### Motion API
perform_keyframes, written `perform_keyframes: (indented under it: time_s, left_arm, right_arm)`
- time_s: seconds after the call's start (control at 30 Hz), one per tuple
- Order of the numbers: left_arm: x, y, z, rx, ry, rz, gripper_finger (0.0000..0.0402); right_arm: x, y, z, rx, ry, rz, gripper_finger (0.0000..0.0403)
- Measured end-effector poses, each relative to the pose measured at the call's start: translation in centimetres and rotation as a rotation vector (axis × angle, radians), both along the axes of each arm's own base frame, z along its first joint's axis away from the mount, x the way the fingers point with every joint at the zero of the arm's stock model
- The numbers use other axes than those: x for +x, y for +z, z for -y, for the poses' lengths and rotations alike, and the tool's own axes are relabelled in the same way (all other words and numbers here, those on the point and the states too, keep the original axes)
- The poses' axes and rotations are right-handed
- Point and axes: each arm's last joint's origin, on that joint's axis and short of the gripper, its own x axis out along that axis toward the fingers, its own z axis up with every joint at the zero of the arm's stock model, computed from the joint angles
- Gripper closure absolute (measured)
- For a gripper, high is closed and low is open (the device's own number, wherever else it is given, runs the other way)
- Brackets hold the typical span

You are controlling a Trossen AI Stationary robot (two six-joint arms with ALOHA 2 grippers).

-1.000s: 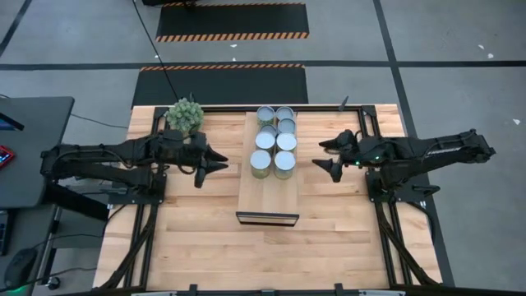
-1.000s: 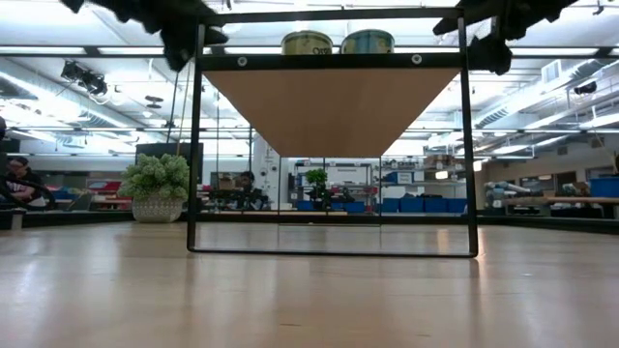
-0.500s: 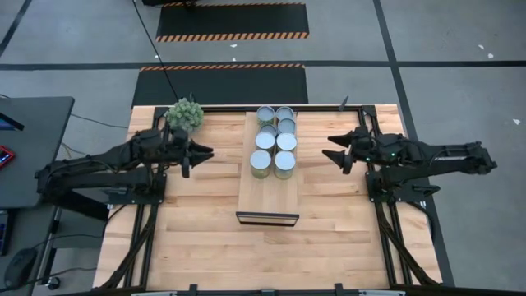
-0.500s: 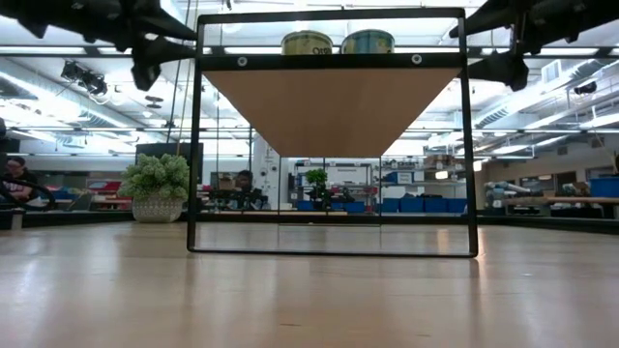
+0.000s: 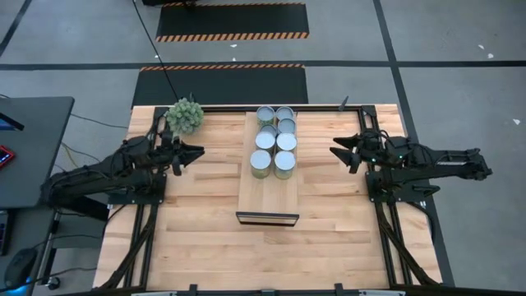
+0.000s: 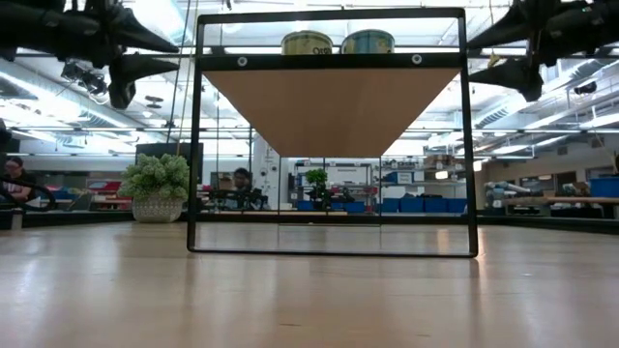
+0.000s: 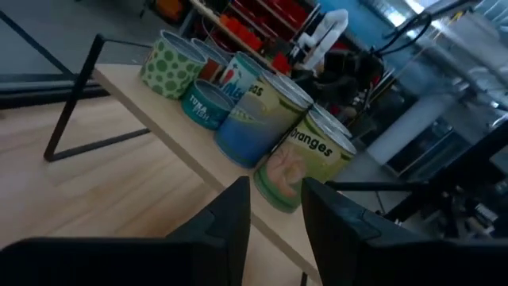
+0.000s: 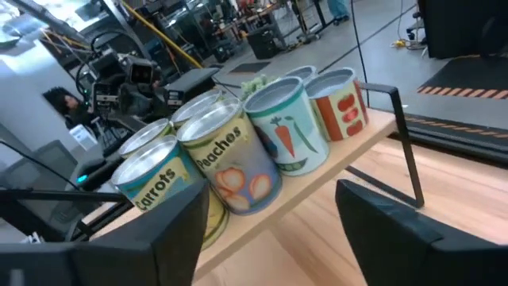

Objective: Pick and place cans onto a shelf
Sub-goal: Return to Home Position

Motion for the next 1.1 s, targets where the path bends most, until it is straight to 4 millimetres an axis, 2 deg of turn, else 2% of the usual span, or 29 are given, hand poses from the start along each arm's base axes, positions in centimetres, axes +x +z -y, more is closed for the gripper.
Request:
perform_keyframes:
  time_s: [0.17, 0.33, 0.9, 1.1]
  left_arm:
    - [-0.6, -1.6, 0.2, -0.042, 0.011, 0.059, 0.0281]
    - [-1.1, -2.6, 0.2, -0.056, 0.033, 0.092, 0.0281]
    - [-1.2, -6.3, 0.3, -0.161, 0.052, 0.162, 0.0281]
    - [-1.0, -7.2, 0.2, -0.19, 0.061, 0.157, 0.0281]
  right_arm:
    - [-0.5, -1.2, 0.0, 0.048, -0.015, 0.031, 0.0154]
    - [-1.0, -2.0, 0.0, 0.077, -0.017, 0.06, 0.0172]
    - [-1.0, -7.7, 0.1, 0.227, -0.063, 0.166, 0.0194]
    - [-1.0, -7.9, 0.3, 0.206, -0.14, 0.193, 0.0195]
